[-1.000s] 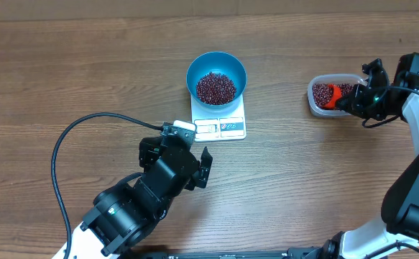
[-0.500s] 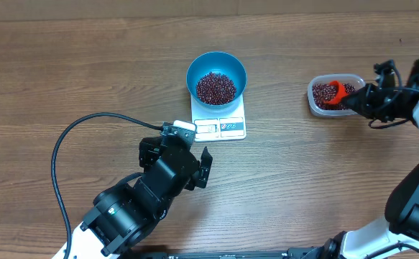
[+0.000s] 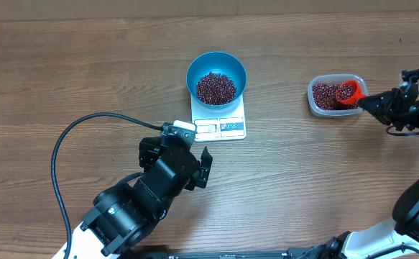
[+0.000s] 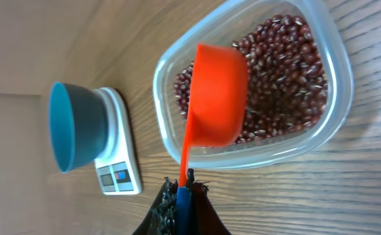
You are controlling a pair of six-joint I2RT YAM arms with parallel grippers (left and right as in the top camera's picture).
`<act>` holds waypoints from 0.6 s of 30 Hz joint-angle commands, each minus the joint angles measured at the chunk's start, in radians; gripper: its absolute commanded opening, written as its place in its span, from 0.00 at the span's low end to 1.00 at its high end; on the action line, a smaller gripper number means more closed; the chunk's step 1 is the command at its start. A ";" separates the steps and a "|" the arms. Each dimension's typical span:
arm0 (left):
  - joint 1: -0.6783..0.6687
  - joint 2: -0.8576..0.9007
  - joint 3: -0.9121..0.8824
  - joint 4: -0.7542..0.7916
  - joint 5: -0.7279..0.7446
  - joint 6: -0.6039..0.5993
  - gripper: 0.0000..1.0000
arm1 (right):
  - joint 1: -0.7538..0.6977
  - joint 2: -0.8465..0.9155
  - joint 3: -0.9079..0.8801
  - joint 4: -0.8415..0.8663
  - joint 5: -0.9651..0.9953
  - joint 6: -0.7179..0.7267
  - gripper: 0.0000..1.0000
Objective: Scoop item into bowl and weigh 150g on scale
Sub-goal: 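Drag the red cup through the beans to scoop them, then lift the filled cup and carry it left over the blue bowl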
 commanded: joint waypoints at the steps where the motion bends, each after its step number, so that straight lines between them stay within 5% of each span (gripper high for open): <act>1: 0.005 0.002 -0.008 0.004 0.002 -0.014 1.00 | -0.008 0.006 -0.008 0.001 -0.086 -0.011 0.04; 18: 0.005 0.002 -0.008 0.005 0.002 -0.014 1.00 | 0.041 0.006 -0.008 -0.001 -0.464 -0.010 0.04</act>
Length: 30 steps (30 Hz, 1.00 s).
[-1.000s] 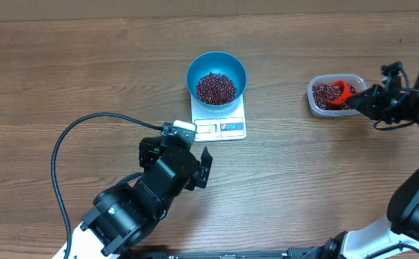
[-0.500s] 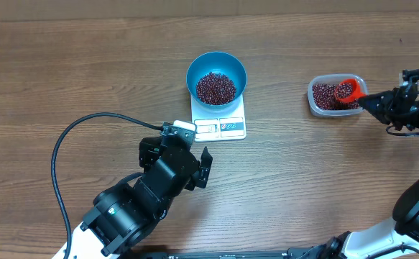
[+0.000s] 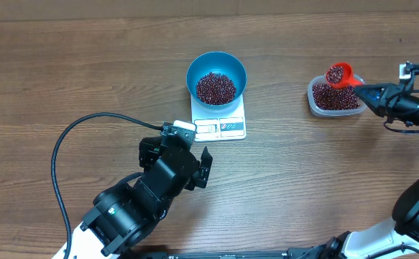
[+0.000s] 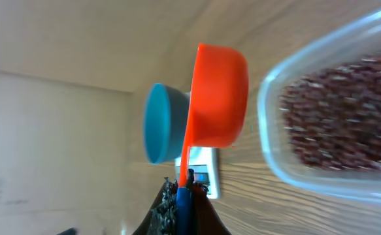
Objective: Scoop item into bowl and weigh 150g on scale
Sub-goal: 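Lift the filled cup and carry it left over the blue bowl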
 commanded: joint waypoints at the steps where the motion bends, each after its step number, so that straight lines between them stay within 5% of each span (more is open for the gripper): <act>1: 0.005 0.002 -0.008 0.005 0.002 -0.014 0.99 | 0.044 0.006 -0.008 0.001 -0.116 -0.008 0.04; 15: 0.005 0.002 -0.008 0.005 0.002 -0.014 1.00 | 0.327 0.006 -0.008 0.045 -0.116 -0.002 0.04; 30: 0.005 0.002 -0.008 0.005 0.009 -0.014 1.00 | 0.554 0.006 -0.008 0.324 -0.086 0.188 0.04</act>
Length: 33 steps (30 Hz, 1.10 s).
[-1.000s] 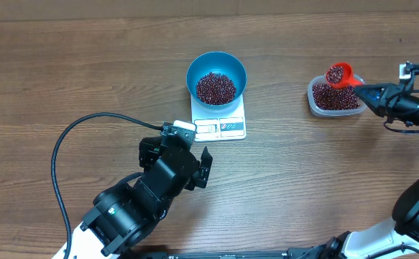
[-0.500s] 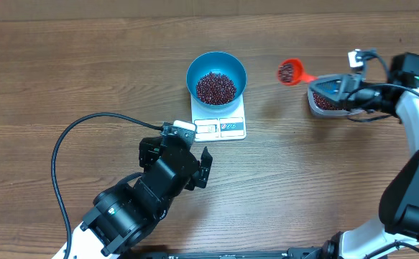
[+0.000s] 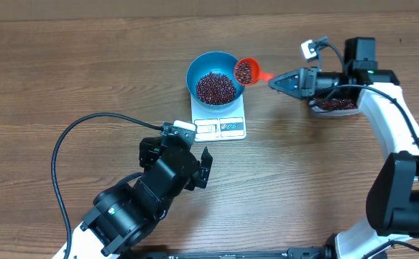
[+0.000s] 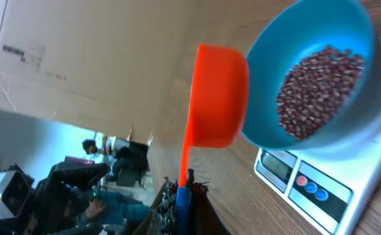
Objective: Scoop item into bowl and weigh 150g on scale
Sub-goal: 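Lift the filled cup and carry it left over the blue bowl, then tilt the red cup to pour beans into the blue bowl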
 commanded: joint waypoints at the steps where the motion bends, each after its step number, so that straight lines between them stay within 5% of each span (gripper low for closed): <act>1: 0.005 0.002 -0.008 0.005 0.005 -0.014 1.00 | 0.034 0.006 -0.004 0.038 0.019 0.036 0.04; 9: 0.005 0.002 -0.008 0.005 0.005 -0.014 1.00 | 0.120 0.006 -0.004 0.120 0.401 0.034 0.04; 16: 0.005 0.002 -0.008 0.005 0.005 -0.014 1.00 | 0.158 0.006 -0.004 0.187 0.422 -0.022 0.04; 33: 0.005 0.002 -0.008 0.005 0.005 -0.014 0.99 | 0.175 0.006 -0.004 0.182 0.423 -0.812 0.04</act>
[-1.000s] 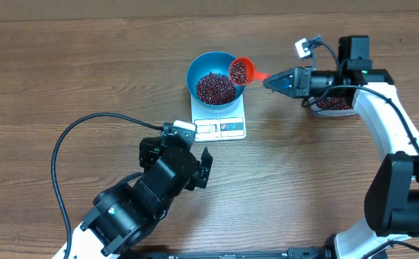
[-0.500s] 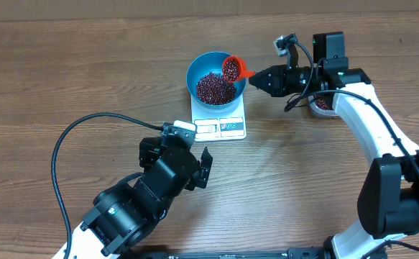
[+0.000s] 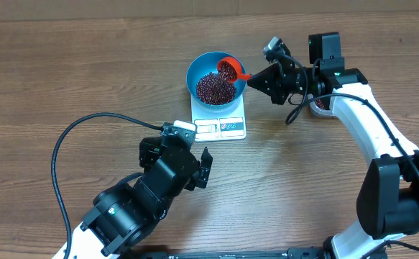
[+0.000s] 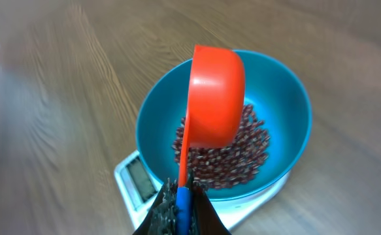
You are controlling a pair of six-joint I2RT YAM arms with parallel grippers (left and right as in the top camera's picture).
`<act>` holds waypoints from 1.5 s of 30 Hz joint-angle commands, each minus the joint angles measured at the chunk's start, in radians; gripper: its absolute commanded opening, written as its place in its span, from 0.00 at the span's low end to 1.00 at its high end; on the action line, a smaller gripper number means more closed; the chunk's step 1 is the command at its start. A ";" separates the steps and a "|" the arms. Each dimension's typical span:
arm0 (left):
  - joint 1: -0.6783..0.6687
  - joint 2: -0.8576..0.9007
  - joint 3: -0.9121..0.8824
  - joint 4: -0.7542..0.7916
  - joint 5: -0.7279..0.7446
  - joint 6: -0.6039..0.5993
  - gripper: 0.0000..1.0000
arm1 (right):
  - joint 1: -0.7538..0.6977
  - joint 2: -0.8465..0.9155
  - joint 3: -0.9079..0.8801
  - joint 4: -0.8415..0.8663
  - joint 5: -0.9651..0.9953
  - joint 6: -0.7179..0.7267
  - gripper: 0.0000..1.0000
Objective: Scoop item into bowl and weigh 150g on scale
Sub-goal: 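Tilt the red cup to pour beans into the blue bowl, then carry the empty red cup back right to the bean tub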
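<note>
A blue bowl (image 3: 216, 78) holding red beans (image 3: 213, 89) stands on the small white scale (image 3: 220, 126) at the table's middle. My right gripper (image 3: 258, 79) is shut on the blue-tipped handle of an orange scoop (image 3: 227, 70), whose cup of beans hangs over the bowl's right side. From the right wrist, the scoop (image 4: 214, 98) shows its underside above the bowl (image 4: 288, 111), with the gripper (image 4: 182, 199) clamped on the handle. My left gripper (image 3: 203, 167) rests at the lower left of the scale, jaws apart, holding nothing.
A clear container of beans (image 3: 320, 105) sits right of the scale, mostly hidden behind my right arm. A black cable (image 3: 72, 133) loops across the table left of the left arm.
My right gripper has shifted left with the scoop, from beside the bowl's right rim to over the bowl. The left arm has not moved.
The scoop was down in the bean container at the far right, held by my right gripper. Then it was lifted above the container with beans in it. Later it stood at the bowl's right rim, and now it hangs over the bowl.
</note>
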 commanded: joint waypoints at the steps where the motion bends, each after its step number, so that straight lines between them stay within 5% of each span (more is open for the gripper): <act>1: 0.005 0.002 -0.008 0.005 0.005 -0.014 1.00 | 0.005 0.006 -0.004 0.008 -0.004 -0.305 0.04; 8: 0.005 0.002 -0.008 0.005 0.005 -0.014 1.00 | 0.005 0.006 -0.004 0.014 -0.003 -0.558 0.04; 22: 0.005 0.002 -0.008 0.005 0.004 -0.014 1.00 | 0.005 0.006 -0.004 0.028 0.044 -0.545 0.04; 35: 0.005 0.002 -0.008 0.012 0.005 -0.014 1.00 | -0.031 -0.123 0.055 0.024 0.080 0.040 0.04; 41: 0.005 0.002 -0.008 0.012 0.004 -0.014 1.00 | -0.071 -0.215 0.056 -0.063 0.377 0.276 0.03; 45: 0.005 0.002 -0.008 0.012 0.004 -0.014 1.00 | -0.100 -0.261 0.057 -0.176 0.538 0.308 0.03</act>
